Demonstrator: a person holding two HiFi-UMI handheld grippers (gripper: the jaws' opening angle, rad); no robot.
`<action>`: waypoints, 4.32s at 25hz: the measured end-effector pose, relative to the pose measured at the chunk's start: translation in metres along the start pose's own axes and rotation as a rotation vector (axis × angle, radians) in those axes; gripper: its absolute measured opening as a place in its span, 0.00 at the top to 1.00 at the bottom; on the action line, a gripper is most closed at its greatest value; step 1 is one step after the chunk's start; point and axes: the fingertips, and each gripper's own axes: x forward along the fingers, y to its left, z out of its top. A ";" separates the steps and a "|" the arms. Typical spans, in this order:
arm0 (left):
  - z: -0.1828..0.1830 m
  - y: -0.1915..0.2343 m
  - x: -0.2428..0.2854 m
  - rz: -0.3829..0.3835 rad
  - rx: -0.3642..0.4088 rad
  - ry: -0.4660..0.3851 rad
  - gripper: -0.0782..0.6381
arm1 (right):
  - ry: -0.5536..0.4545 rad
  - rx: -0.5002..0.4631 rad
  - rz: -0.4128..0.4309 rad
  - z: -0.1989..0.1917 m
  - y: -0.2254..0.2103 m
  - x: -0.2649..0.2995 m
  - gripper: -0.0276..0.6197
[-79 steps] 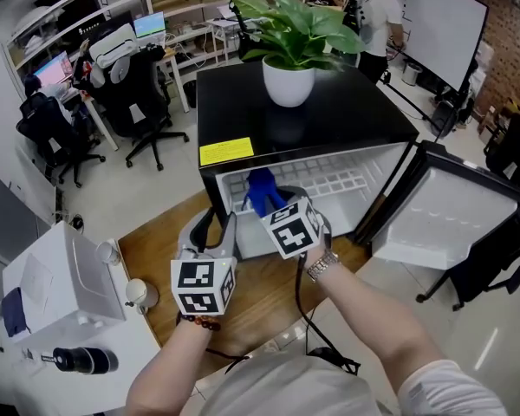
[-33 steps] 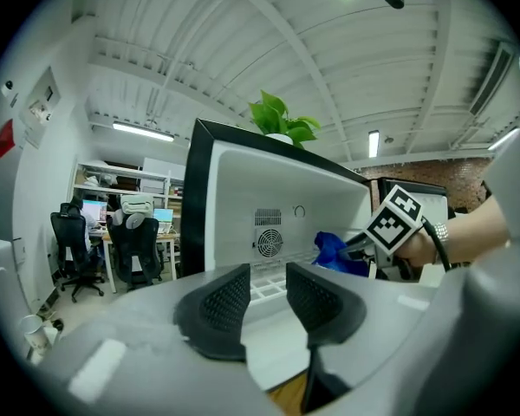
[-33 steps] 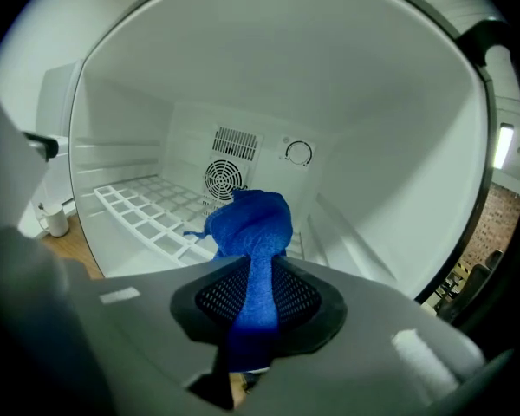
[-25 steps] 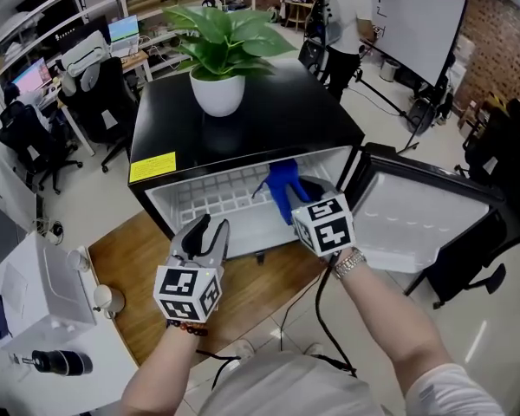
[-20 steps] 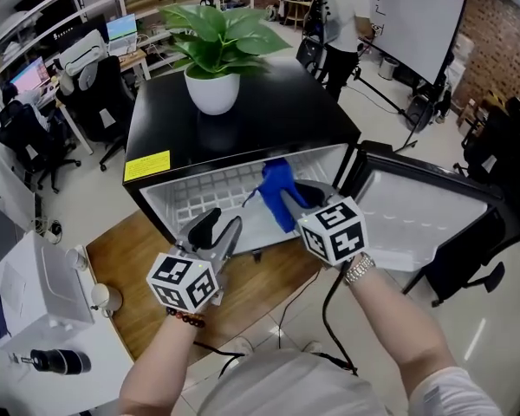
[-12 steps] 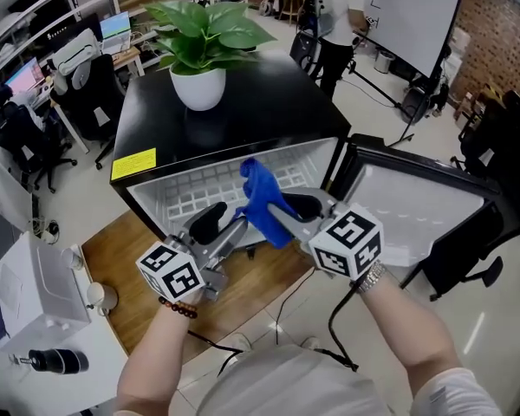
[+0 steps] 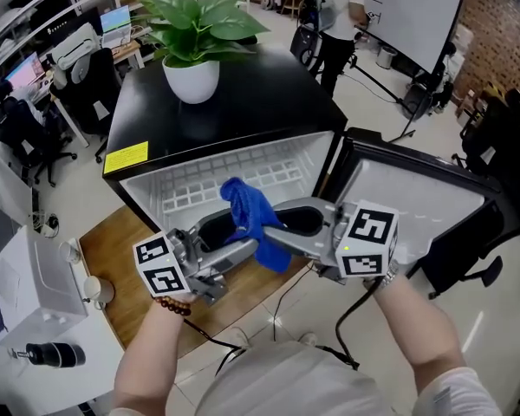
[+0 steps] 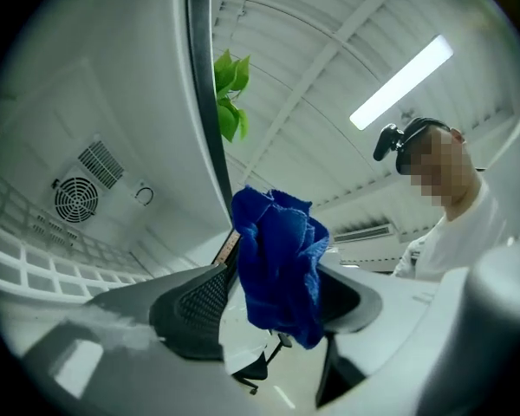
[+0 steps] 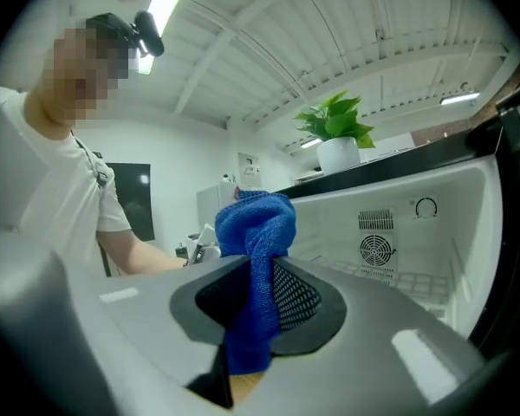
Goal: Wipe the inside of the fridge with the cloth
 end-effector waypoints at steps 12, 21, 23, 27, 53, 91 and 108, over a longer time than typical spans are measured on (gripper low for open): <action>-0.001 -0.007 0.009 -0.012 0.019 0.013 0.70 | 0.027 0.036 0.009 -0.010 -0.005 -0.003 0.84; -0.006 0.024 0.011 0.175 0.125 0.064 0.77 | 0.136 -0.106 -0.177 -0.028 -0.032 -0.008 0.75; -0.007 0.038 0.011 0.264 0.192 0.100 0.77 | 0.188 -0.198 -0.277 -0.034 -0.044 -0.010 0.75; -0.010 0.065 0.015 0.434 0.335 0.194 0.77 | 0.309 -0.366 -0.493 -0.044 -0.072 -0.019 0.75; 0.021 0.192 0.099 0.869 0.493 0.276 0.77 | 0.488 -0.616 -0.739 -0.084 -0.096 -0.032 0.95; 0.005 0.213 0.141 0.791 0.452 0.296 0.77 | 0.455 -0.601 -0.718 -0.093 -0.078 -0.056 0.95; -0.024 0.159 0.140 0.717 0.482 0.324 0.77 | 0.456 -0.594 -0.710 -0.102 -0.055 -0.066 0.95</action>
